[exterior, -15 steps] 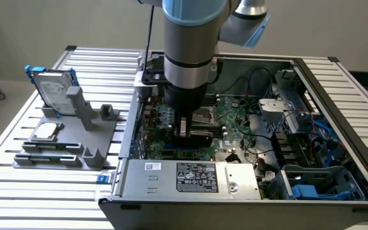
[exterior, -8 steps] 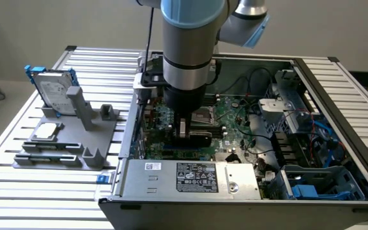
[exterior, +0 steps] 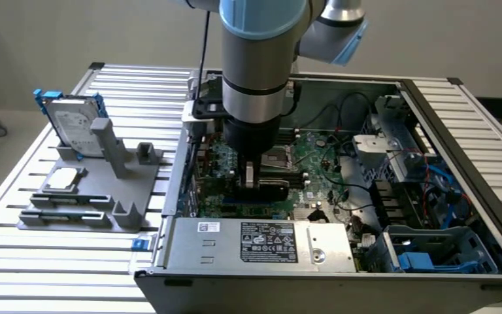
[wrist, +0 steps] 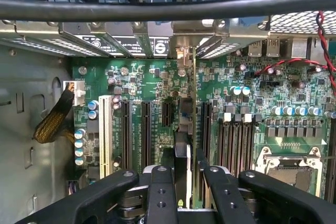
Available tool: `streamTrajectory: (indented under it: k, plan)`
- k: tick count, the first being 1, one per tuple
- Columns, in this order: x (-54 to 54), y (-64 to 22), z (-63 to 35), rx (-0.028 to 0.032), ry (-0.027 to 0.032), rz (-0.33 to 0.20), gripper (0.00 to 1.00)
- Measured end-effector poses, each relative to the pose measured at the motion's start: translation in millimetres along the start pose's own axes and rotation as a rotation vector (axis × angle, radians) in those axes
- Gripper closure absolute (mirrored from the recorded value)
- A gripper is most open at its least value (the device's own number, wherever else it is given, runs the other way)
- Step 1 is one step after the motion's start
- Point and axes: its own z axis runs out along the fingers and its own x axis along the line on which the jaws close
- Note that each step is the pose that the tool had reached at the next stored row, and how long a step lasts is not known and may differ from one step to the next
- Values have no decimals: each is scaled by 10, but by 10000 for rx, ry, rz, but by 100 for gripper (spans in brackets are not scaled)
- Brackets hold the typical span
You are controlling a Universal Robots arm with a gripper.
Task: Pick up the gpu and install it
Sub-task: 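Insert the gpu into the slot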
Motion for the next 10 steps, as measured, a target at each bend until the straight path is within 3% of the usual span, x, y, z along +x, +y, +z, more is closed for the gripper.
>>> streamTrajectory:
  k: [3,7,10]
  plan:
    - [-2,10,2,2,-10,10,73]
    - [-4,13,-37,-1,-3,0,54]
    - [-10,18,-106,-2,-2,1,54]
